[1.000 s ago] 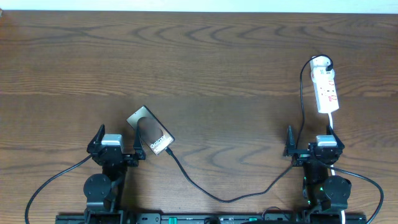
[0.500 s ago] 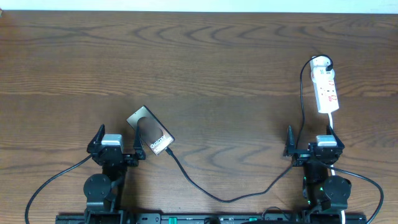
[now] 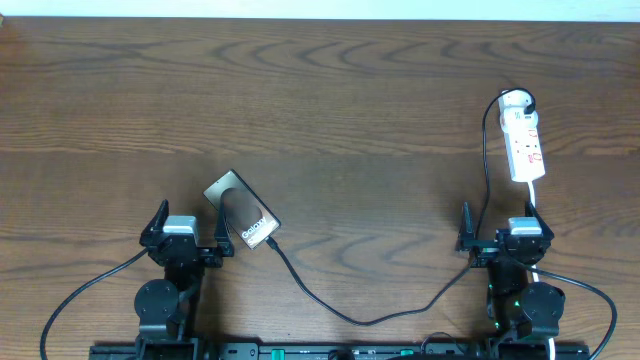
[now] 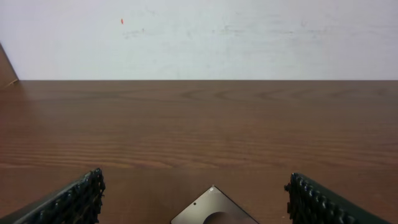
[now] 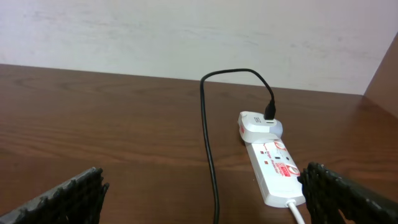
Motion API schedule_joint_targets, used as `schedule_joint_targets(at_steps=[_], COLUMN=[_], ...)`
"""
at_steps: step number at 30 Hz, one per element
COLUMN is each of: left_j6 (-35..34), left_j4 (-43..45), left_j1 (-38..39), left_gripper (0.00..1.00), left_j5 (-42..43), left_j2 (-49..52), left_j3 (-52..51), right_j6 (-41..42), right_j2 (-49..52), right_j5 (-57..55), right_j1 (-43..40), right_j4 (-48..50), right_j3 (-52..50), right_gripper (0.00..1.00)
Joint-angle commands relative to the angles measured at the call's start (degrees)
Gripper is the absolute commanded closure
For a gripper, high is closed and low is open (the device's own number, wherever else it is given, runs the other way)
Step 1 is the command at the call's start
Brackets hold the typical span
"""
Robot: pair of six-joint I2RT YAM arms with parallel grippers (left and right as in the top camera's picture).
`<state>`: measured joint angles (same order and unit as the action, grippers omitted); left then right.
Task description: Plug charger to phone and switch on socket
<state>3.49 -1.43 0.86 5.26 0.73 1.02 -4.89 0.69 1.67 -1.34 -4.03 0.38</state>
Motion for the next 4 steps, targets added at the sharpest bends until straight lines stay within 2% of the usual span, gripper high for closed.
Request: schedule_joint_targets(at_steps=[1, 4], left_j6=[0.8, 0.8], left_j4=[-2.2, -2.2], left_j1=[0.2, 0.2], left_gripper=[0.08, 0.08], left_j5=[1.6, 1.6], left_j2=[-0.5, -0.5], left_j3=[-0.7, -0.7], right_j6=[-0.8, -0.8], right_j2=[-0.4, -0.4], right_j5=[0.1, 0.1], right_j1=[1.1, 1.1], right_j4=[-0.2, -0.2], right_j3=[-0.1, -0.1], right_gripper=[0.01, 0.01])
